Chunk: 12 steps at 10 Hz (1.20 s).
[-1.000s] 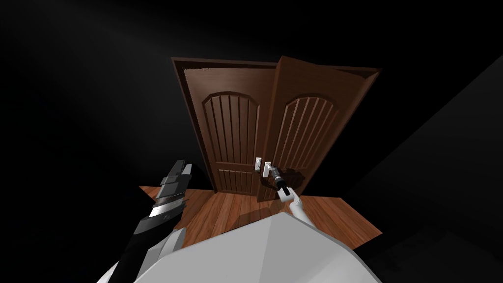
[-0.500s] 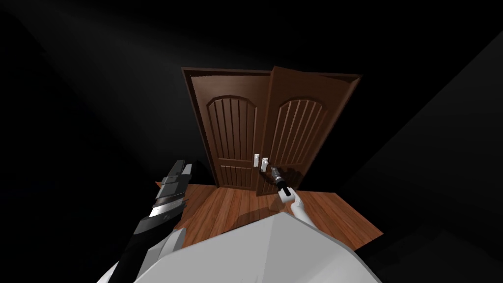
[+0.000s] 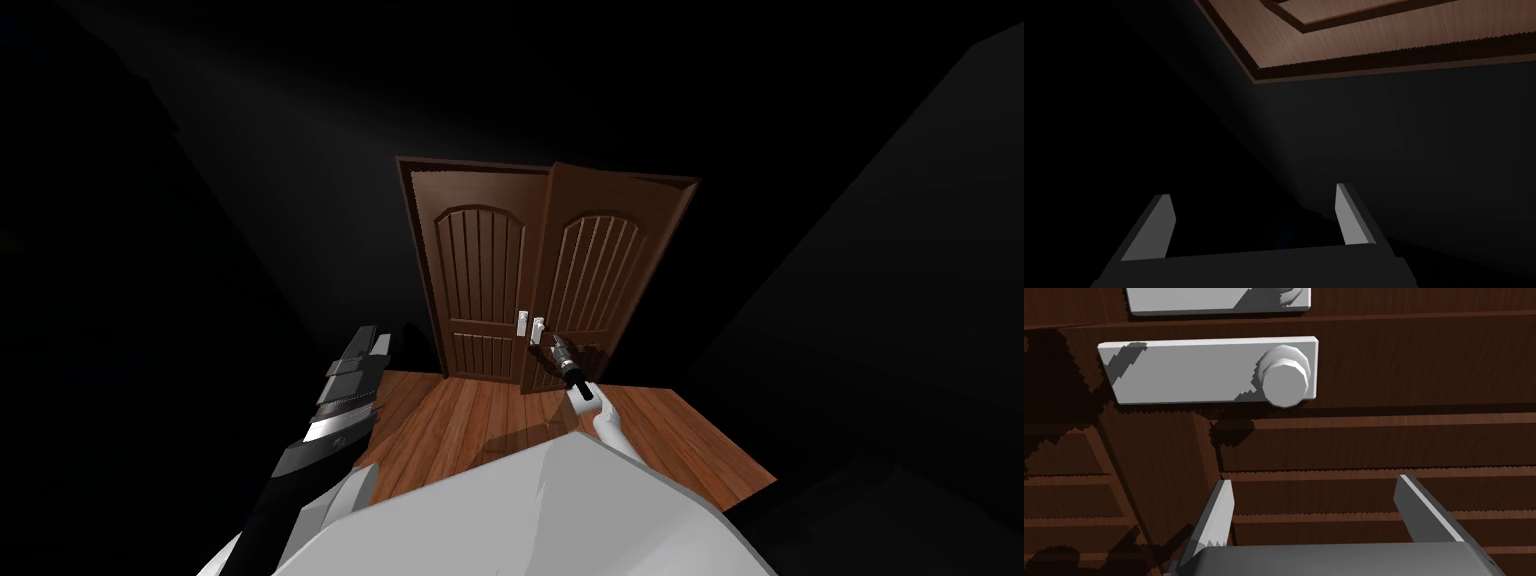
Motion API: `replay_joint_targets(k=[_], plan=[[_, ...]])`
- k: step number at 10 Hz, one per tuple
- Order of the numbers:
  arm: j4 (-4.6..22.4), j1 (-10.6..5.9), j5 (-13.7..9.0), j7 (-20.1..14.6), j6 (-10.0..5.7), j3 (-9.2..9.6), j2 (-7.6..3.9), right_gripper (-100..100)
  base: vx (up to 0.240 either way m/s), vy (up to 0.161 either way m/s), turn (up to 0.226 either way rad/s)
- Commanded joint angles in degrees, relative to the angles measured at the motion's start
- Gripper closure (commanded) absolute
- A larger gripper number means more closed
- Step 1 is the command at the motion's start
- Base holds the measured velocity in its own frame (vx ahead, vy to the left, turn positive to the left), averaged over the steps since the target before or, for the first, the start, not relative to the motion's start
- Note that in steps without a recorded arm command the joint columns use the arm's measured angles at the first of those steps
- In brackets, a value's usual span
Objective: Pull the door open
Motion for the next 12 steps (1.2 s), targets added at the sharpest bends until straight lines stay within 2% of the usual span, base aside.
replay_joint_targets(k=[1,5,8,9,10,12], plan=[[0.9,0.10,-0.1,0.6,-0.18,-0.87,0.09,-100,0.104,-0.155,-0.080],[2.0,-0.58,-0.3,1.4,-0.54,-1.57,0.44,-100,0.175,-0.053,0.008],[1.8,-1.90,-0.2,1.7,-0.86,-0.80,1.17,-100,0.178,0.056,0.096],[1.9,-1.56,-0.2,1.6,-0.81,-1.00,0.93,-100,0.078,0.032,0.017],[1.9,-1.56,-0.2,1.6,-0.81,-1.00,0.93,100,-0.010,-0.003,-0.016],[1.9,-1.56,-0.2,1.6,-0.81,-1.00,0.93,100,-0.025,-0.012,0.010]])
